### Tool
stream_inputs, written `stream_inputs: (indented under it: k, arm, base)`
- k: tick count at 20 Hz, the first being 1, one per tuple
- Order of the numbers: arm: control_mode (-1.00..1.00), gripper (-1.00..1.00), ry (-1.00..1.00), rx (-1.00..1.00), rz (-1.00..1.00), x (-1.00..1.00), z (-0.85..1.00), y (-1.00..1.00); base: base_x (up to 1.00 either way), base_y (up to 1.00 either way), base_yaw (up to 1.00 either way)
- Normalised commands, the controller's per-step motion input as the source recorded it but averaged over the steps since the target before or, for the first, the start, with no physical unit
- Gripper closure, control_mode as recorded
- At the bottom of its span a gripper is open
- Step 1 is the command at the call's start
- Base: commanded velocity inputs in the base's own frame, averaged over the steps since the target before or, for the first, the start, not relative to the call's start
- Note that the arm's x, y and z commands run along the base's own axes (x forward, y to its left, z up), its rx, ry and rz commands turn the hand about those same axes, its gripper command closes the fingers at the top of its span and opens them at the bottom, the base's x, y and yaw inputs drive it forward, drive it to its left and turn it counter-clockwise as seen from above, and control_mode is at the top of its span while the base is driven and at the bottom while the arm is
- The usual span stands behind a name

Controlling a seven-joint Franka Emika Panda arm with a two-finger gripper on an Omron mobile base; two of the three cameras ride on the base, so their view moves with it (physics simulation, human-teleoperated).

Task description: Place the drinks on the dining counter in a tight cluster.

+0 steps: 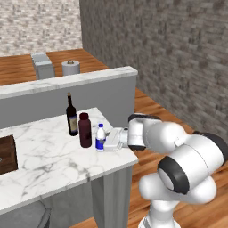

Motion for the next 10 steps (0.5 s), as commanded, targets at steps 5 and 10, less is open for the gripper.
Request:
stream_inputs:
  k: [5,10]
  arm:
    - [-1.0,1.0,0.0,0.0,0.0,0.17,-0.01,0.0]
    - [-1.0,1.0,0.0,0.0,0.0,0.0,-0.01,0.0]
  base:
    - [0.0,0.0,0.0]
    - [0.0,0.0,0.0]
